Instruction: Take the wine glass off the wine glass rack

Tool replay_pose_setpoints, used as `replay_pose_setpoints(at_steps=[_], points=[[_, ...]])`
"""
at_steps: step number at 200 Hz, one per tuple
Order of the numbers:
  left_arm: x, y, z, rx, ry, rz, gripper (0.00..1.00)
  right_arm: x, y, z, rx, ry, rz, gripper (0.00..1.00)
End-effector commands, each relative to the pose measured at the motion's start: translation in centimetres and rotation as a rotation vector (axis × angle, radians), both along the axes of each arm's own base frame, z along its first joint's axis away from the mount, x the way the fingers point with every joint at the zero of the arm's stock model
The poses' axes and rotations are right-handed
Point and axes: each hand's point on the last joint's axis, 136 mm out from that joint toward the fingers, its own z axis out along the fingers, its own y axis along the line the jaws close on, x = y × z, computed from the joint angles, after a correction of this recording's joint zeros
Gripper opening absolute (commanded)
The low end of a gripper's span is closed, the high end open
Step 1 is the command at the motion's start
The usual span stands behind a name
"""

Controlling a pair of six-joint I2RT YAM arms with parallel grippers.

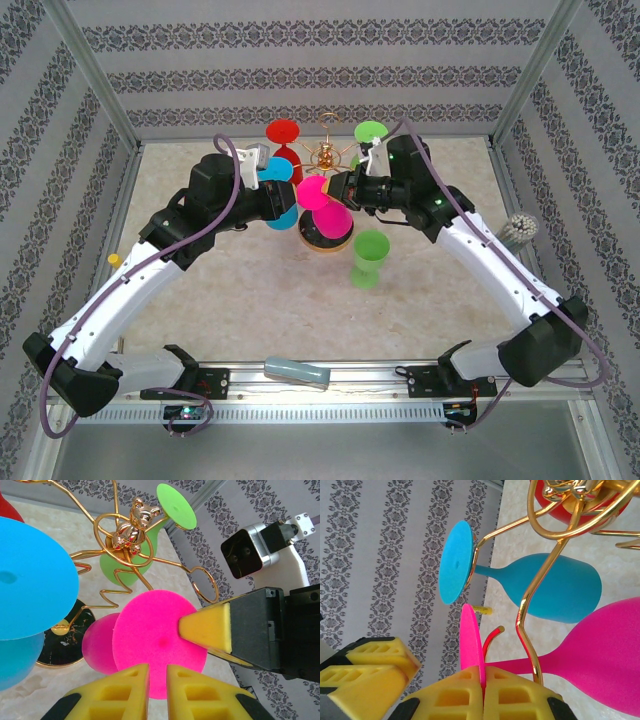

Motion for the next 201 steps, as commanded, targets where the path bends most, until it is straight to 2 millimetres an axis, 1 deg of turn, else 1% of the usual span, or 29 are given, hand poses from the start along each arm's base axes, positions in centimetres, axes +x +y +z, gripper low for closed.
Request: replay_pose_setpoints(at_steps=[1, 34, 81, 129, 201], points=[[-0.3, 0.5, 1.9, -0.013, -0.05, 0.012, 0.18, 0.9, 0.0, 2.8, 0.049, -0.063, -0.013, 0.0], [-0.5, 0.9, 2.2, -0.01, -0.06, 0.02, 0.18, 1.4, 0.2, 3.4, 0.058, -0.075, -0.022, 0.0], [-0.6, 1.3, 2.4, -0.004, -0.071, 0.029, 0.18, 2.3, -0.1, 3.5, 0.055, -0.078, -0.046, 0.0], [-0.6, 1.3, 2.7, -0.006, -0.077, 0.029, 0.18, 3.0, -0.5, 4.2, 0.061, -0.092, -0.075, 0.0], [-0.5, 1.3, 2.6, -0.003, -0.076, 0.027, 0.18, 3.5, -0.7, 3.9, 0.061, -0.083, -0.089, 0.0]])
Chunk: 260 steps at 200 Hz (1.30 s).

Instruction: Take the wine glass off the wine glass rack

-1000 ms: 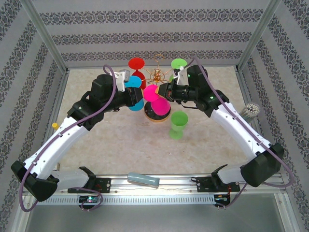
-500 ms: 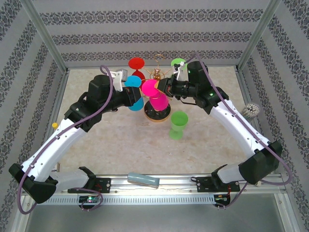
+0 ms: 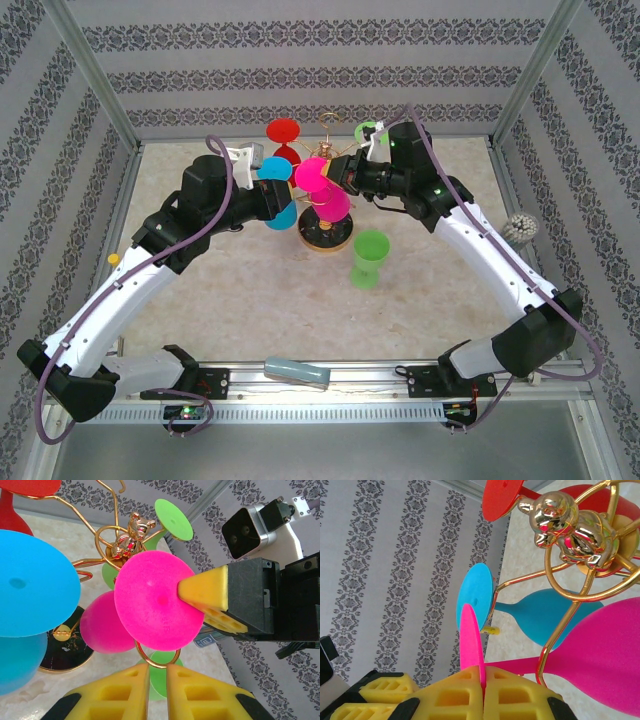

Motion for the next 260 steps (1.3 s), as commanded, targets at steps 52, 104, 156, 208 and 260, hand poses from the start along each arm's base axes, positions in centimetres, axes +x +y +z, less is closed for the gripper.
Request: replay_pose_setpoints(at_steps=[52, 104, 156, 208, 260], points=[[-0.1, 0.7, 1.5, 0.001, -0.046, 0.012, 0.18, 1.2, -0.3, 1.8, 0.034, -0.034, -0.024, 0.0], [-0.2, 0.8, 1.5, 0.0, -0.048, 0.016, 0.18, 1.2, 0.2, 2.0, 0.04, -0.031, -0.013, 0.0], [0.0, 0.8, 1.5, -0.012, -0.054, 0.018, 0.18, 0.8, 0.7, 2.1, 0.043, -0.026, 0.002, 0.0], [-0.3, 1.1, 1.6, -0.014, -0.059, 0.025, 0.17, 0.6, 1.4, 1.8, 0.051, -0.009, 0.02, 0.0], [-0.5, 1.3, 1.6, -0.012, -0.062, 0.027, 0.17, 0.1, 2.2, 1.7, 0.056, 0.0, 0.038, 0.0]])
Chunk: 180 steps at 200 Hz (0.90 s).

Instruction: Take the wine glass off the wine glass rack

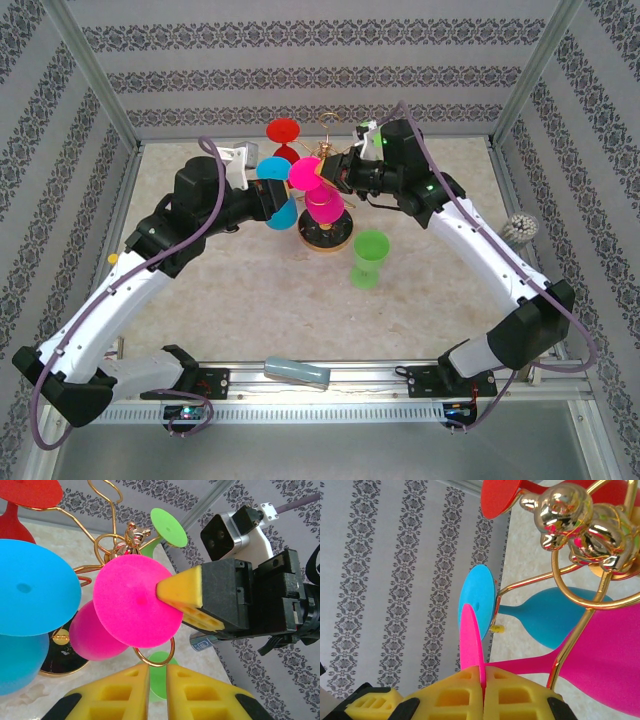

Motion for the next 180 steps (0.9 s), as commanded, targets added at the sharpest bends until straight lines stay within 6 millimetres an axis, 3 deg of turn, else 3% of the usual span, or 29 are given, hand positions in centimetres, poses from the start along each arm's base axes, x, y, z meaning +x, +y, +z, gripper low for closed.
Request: replay_pose_setpoints(at_steps=[1, 105, 180], points=[[0.1, 0.6, 0.6, 0.003, -0.036, 0.018, 0.17, -0.2, 0.8, 2.1, 0.042, -0.046, 0.026, 0.0], [-0.3, 1.1, 0.5, 0.001, -0.037, 0.03, 0.18, -1.7, 1.5, 2.5, 0.052, -0.042, 0.056, 0.0], [-1.1, 3.1, 0.6, 0.019, -0.02, 0.1, 0.18, -3.2, 2.3, 2.6, 0.056, -0.041, 0.093, 0.0]])
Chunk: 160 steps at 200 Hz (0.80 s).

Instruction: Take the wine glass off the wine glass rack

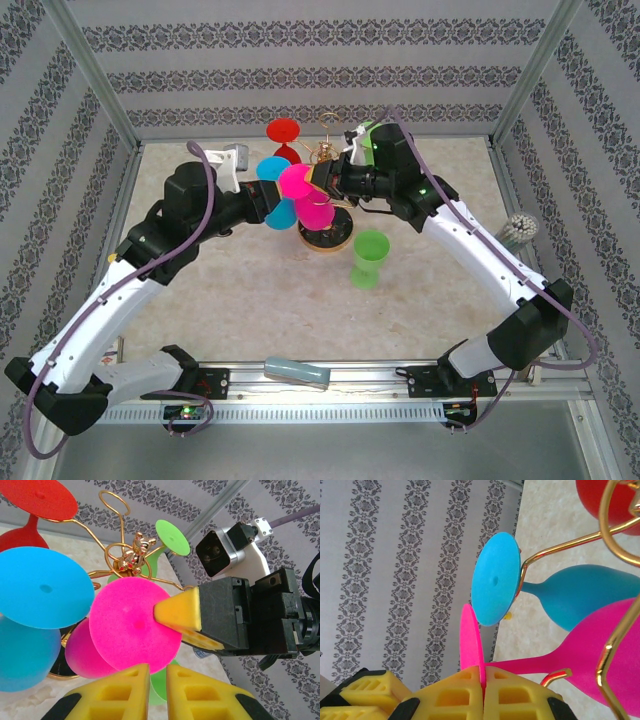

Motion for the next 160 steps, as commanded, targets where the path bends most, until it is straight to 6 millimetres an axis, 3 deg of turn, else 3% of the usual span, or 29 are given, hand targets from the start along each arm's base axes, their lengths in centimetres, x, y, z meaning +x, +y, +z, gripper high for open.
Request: replay_pose_setpoints(at_steps=[1, 74, 128, 160], points=[[-0.4, 1.6, -0.1, 0.018, 0.011, 0.052, 0.18, -1.4, 0.2, 2.4, 0.049, -0.041, 0.028, 0.0], [-2.8, 4.5, -1.8, 0.053, 0.088, 0.13, 0.17, -4.4, 0.9, 2.6, 0.047, -0.059, 0.079, 0.0], [-6.3, 7.0, -4.7, 0.071, 0.187, 0.169, 0.2, -8.4, 2.5, 1.3, 0.015, -0.093, 0.166, 0.0], [-8.6, 8.3, -7.4, 0.113, 0.266, 0.171, 0.26, -11.1, 3.9, -1.1, -0.048, -0.126, 0.241, 0.0]])
